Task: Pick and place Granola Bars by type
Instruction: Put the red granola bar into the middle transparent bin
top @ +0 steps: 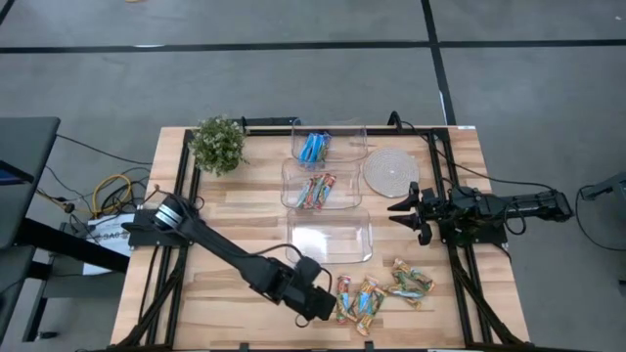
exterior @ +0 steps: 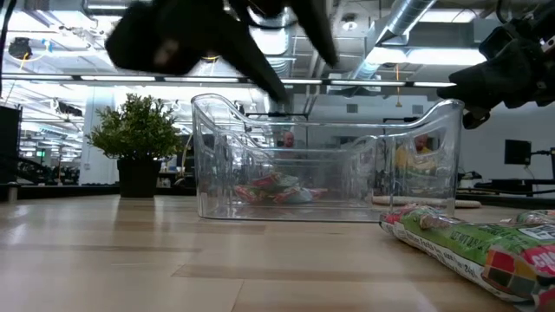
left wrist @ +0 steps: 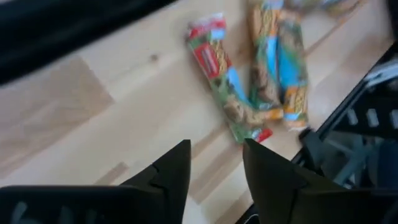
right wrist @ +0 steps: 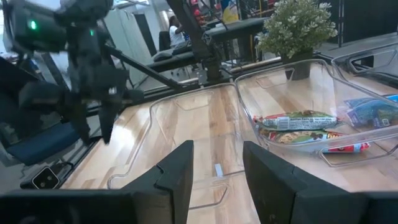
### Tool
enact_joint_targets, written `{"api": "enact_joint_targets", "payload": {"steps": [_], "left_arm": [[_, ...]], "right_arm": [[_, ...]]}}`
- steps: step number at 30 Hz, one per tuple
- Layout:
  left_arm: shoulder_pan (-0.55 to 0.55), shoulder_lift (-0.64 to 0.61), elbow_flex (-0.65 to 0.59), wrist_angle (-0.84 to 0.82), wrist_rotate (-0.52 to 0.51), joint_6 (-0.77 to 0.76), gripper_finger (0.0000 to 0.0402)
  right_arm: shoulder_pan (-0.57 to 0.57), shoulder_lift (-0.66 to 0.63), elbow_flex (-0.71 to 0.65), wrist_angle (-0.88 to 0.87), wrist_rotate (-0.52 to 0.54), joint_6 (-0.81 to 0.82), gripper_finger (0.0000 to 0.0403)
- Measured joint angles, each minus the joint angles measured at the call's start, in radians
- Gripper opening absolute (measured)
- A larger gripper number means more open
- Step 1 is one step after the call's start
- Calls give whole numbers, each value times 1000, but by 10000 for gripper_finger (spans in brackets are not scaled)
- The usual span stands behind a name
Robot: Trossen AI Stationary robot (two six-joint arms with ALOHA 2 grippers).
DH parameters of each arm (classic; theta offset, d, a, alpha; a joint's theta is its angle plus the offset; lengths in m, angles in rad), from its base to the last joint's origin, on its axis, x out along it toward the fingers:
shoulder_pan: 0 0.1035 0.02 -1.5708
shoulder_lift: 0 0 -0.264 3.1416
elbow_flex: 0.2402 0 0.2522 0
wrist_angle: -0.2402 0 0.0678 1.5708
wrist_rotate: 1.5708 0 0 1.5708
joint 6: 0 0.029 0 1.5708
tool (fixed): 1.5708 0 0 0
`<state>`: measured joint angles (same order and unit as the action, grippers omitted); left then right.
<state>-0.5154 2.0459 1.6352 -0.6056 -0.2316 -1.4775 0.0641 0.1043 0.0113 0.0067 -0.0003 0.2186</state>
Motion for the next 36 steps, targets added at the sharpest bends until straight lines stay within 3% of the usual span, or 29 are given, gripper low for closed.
{"api": "enact_joint_targets", "payload": {"steps": [5, 11, 27, 36], "left_arm": [[19, 64, 0, 126, 49, 26, 180], [50, 102, 5, 162, 2, 47, 216], [65, 102, 5, 179, -12, 38, 220], [17, 101, 5, 193, -30, 20, 220]], "right_arm": [[0, 0, 0, 0, 0, 0, 133], [0, 0, 0, 0, 0, 0, 134], [0, 0, 0, 0, 0, 0, 133], [0, 0, 0, 0, 0, 0, 133]]}}
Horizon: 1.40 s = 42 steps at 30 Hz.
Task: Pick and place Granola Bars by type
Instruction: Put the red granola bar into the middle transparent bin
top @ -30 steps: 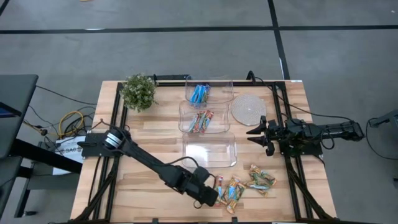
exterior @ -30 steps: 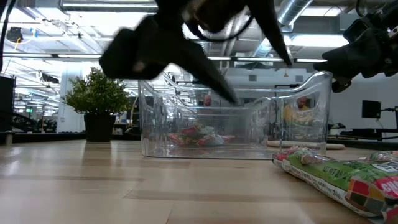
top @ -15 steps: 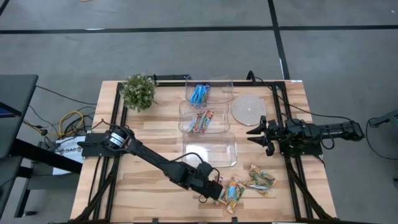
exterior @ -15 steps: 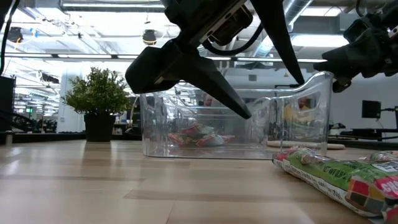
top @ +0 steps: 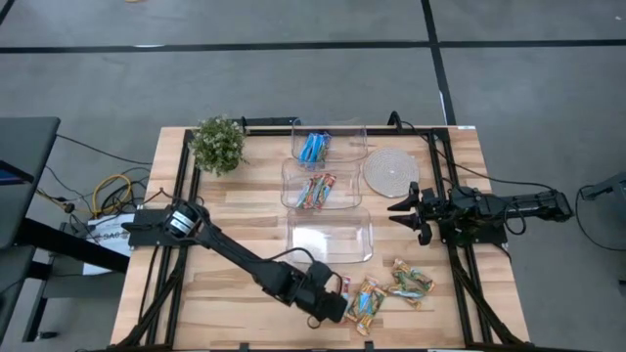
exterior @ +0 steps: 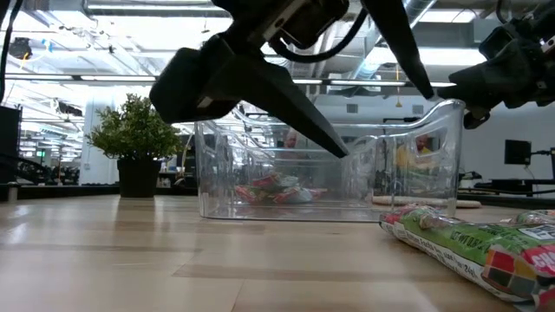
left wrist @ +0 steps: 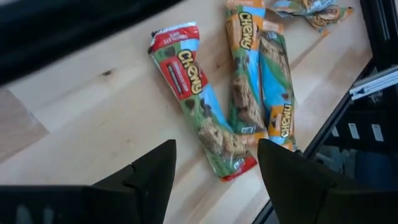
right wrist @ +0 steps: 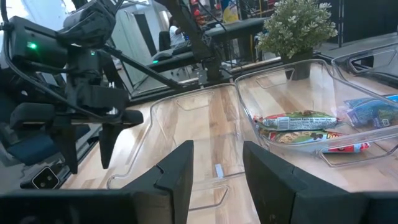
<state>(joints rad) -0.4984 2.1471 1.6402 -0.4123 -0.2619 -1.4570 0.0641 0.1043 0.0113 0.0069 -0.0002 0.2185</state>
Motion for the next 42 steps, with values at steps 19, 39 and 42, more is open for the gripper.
{"api": "enact_joint_targets", "payload": {"steps": [19, 39, 42], "left_arm": [[-50, -137, -8, -308, 2, 93, 220], [-26, -527, -403, -358, -20, 253, 219], [-14, -625, -600, -167, 37, 260, 219]], "right_arm": [[0, 0, 0, 0, 0, 0, 134], [0, 0, 0, 0, 0, 0, 134], [0, 0, 0, 0, 0, 0, 133]]}}
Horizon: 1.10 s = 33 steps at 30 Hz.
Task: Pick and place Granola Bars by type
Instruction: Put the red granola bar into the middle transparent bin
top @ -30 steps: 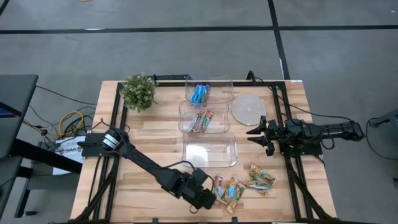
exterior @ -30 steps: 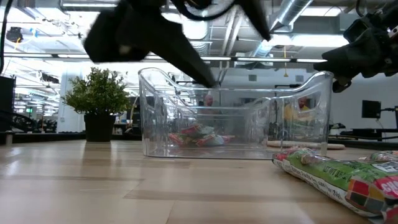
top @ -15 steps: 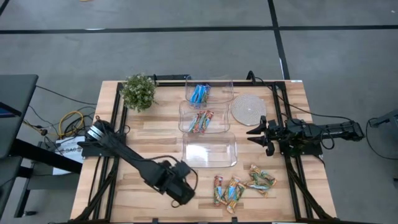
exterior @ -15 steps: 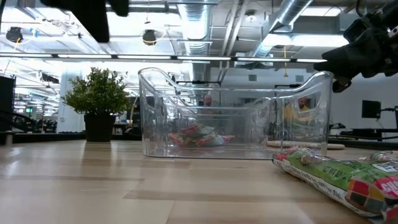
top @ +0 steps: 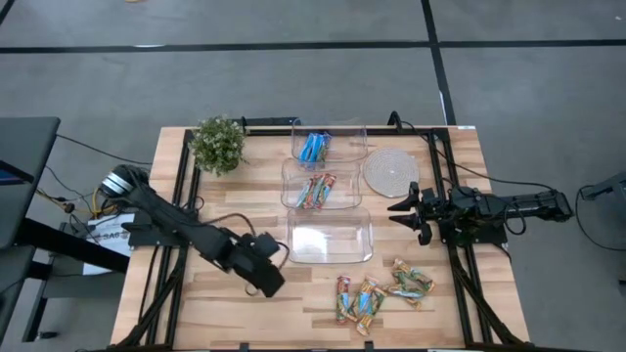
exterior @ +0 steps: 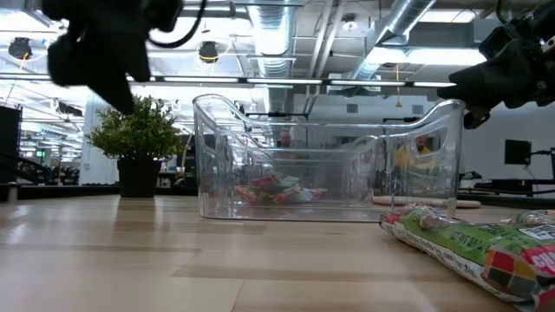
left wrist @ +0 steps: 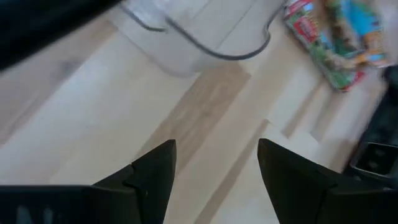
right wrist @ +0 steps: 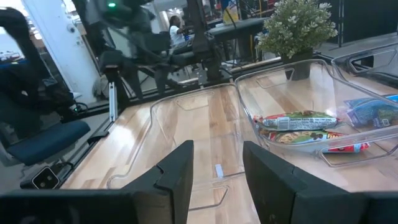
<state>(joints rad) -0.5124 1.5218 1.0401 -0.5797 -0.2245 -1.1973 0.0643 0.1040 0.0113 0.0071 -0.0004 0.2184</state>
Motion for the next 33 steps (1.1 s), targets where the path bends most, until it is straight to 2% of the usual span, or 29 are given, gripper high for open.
{"api": "enact_joint_targets", "payload": {"steps": [4, 11, 15, 19, 23, 26, 33], "left_arm": [[1, -167, -194, 120, 4, 35, 219], [2, -555, -480, 125, 64, 243, 219], [2, -780, -599, 131, 53, 375, 219], [2, -961, -681, 145, -5, 519, 219], [2, -1085, -739, 156, -60, 593, 219], [12, -1160, -780, 178, -62, 614, 219], [55, -1307, -907, 390, -94, 694, 219]], "right_arm": [[0, 0, 0, 0, 0, 0, 133], [0, 0, 0, 0, 0, 0, 133], [0, 0, 0, 0, 0, 0, 133], [0, 0, 0, 0, 0, 0, 134], [0, 0, 0, 0, 0, 0, 133], [0, 0, 0, 0, 0, 0, 133], [0, 0, 0, 0, 0, 0, 133]]}}
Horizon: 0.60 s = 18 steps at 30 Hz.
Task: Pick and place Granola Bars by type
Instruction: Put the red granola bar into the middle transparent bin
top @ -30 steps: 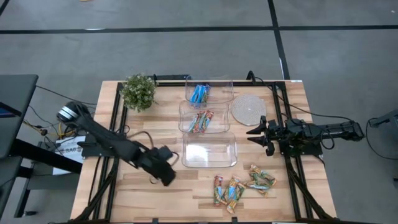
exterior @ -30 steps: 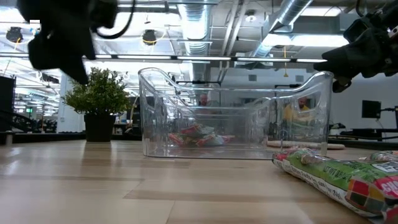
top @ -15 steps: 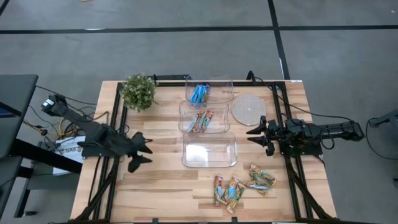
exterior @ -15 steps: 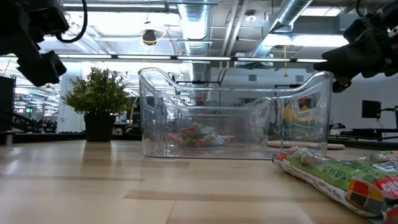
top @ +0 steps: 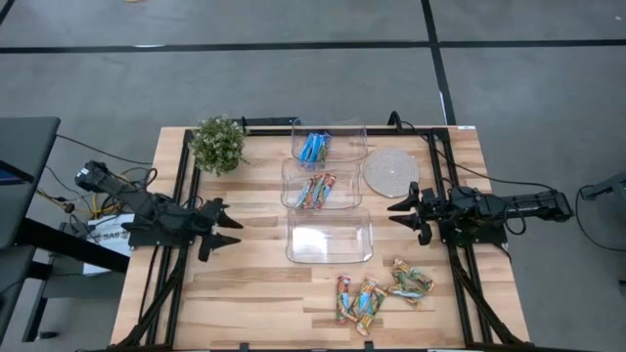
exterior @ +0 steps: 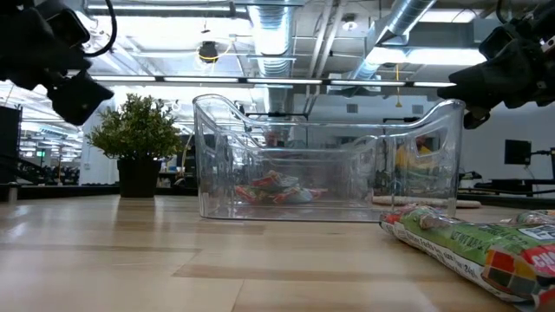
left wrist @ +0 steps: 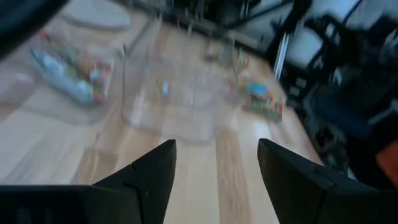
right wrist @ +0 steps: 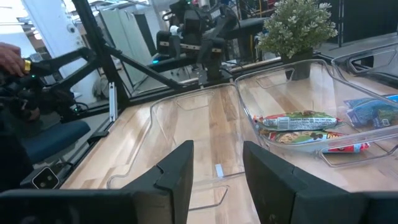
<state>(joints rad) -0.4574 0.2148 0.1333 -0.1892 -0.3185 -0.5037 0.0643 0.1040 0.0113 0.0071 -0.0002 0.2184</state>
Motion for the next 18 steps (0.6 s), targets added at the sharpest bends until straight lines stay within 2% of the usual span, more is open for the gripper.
{"api": "enact_joint_targets", "payload": {"steps": [9, 18], "left_arm": [[71, -129, -59, 96, -109, 179, 219], [161, -191, -113, 246, -99, 353, 219]], "right_arm": [[0, 0, 0, 0, 0, 0, 133], [0, 0, 0, 0, 0, 0, 134]]}}
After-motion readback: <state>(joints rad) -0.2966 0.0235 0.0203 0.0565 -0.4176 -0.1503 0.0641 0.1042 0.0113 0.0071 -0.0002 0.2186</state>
